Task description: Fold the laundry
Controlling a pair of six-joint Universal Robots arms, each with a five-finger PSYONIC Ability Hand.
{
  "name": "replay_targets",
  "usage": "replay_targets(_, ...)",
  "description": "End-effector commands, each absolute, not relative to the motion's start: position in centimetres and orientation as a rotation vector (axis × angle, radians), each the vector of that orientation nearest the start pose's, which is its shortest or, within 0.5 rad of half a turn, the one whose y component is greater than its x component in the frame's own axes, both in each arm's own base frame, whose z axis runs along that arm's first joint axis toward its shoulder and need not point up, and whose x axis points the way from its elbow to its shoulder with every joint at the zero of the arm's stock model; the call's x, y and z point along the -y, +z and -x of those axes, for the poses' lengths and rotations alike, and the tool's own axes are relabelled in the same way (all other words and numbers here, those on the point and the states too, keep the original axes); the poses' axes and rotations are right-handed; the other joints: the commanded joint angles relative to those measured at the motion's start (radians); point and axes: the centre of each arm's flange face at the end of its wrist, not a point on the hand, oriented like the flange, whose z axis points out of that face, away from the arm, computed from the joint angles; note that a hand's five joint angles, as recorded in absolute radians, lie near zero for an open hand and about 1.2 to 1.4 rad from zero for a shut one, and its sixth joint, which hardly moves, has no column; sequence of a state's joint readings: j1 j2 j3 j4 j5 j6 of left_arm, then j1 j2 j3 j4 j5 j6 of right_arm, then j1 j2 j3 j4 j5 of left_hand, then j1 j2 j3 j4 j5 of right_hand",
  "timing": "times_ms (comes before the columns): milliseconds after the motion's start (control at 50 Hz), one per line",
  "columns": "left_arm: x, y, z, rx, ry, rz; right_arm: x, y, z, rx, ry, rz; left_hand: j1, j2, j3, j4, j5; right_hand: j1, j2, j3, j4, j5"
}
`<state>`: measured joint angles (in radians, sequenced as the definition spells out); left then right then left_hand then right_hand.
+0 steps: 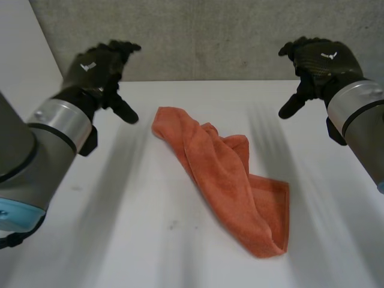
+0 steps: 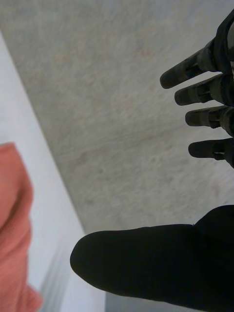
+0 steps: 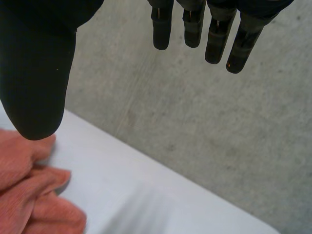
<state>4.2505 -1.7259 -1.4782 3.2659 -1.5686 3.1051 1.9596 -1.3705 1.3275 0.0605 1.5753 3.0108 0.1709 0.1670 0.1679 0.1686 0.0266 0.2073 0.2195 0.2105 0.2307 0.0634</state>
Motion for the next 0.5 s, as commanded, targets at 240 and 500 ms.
replay_targets(240, 25.0, 18.5, 34.6, -2.403, -2.259, -1.286, 24.1, 23.0, -26.2, -2.305, -1.675, 0.58, 0.072, 0.076, 0.075, 0.074, 0.042, -0.033, -0.045, -0.036, -0.056, -0.063)
replay_targets(500, 26.8, 12.9, 36.4, -2.249, -2.117, -1.522, 21.3, 16.5, -27.2, -2.369, -1.381, 0.413, 0.222, 0.226, 0.225, 0.224, 0.191, -0.033, -0.045, -0.036, -0.056, -0.063)
